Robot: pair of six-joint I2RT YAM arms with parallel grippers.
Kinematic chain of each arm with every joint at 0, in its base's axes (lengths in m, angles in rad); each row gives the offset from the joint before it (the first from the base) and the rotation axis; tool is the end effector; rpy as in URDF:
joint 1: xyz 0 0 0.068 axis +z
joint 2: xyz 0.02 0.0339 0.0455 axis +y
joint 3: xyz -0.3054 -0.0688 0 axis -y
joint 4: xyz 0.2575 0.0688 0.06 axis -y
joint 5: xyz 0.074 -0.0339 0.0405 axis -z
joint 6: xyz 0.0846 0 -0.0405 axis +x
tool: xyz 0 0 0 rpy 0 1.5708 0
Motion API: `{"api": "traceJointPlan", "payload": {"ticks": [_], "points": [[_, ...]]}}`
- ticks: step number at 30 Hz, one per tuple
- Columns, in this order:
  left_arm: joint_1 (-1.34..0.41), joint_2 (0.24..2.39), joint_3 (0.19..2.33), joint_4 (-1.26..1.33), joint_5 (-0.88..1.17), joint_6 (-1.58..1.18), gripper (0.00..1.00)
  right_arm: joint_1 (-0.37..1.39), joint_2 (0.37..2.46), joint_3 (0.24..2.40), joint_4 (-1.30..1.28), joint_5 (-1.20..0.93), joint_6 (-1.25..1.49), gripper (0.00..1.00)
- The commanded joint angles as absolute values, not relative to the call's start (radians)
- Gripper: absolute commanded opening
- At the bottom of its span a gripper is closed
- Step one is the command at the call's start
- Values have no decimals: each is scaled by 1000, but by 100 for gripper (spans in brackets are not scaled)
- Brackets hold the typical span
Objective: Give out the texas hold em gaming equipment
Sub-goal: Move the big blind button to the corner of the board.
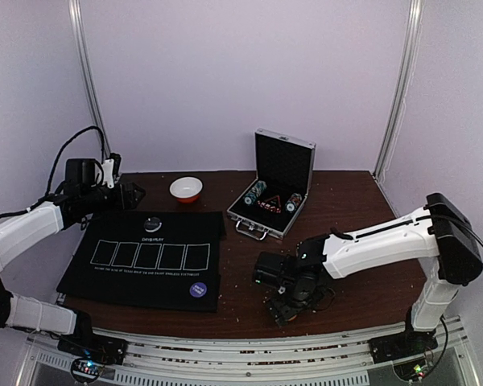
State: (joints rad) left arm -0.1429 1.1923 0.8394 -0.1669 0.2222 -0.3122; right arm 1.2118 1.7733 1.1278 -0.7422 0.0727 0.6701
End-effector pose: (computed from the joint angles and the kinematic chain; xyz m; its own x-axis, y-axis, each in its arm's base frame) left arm 0.2996 -0.0619 0.2868 -0.5687 -0.2209 -0.7923 0.1614 0.9146 -0.3708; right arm 0.1294 0.3274 0.1499 -0.8478 -0.4962 -0.1871 -0.5137 0.8561 0.0571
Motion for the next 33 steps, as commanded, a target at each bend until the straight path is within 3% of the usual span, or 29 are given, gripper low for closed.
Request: {"api": "traceJointPlan", "payload": {"ticks": [1,15,33], "points": [[-134,1193,834,-143,226,-305,81,1207,1822,1143,-703,20,622,79],[-135,1201,836,-143,236,-308,82,1255,1846,1134,-676,-111,536,59],[-134,1196,836,-143,236,-308,82,1447,1932,1250,-721,-236,411,50]]}}
